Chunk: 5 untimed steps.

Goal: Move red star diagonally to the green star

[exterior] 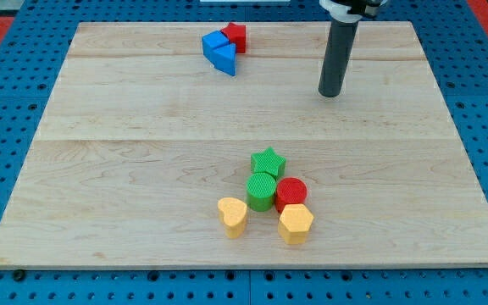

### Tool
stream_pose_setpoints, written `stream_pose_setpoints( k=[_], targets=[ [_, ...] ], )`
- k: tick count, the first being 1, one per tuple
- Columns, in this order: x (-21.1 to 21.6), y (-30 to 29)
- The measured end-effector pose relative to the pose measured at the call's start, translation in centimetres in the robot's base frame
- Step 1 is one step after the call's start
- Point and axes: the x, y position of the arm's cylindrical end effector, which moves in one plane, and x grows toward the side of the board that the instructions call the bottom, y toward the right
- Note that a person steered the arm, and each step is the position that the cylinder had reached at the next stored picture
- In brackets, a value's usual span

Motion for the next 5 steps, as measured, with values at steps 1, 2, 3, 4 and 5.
stream_pose_setpoints(
  k=[1, 2, 3, 4, 5],
  targets=[
    [0.72, 0.0],
    [0.75, 0.59],
    [0.8, 0.59],
    [0.8, 0.15],
    [0.15, 0.09]
  ],
)
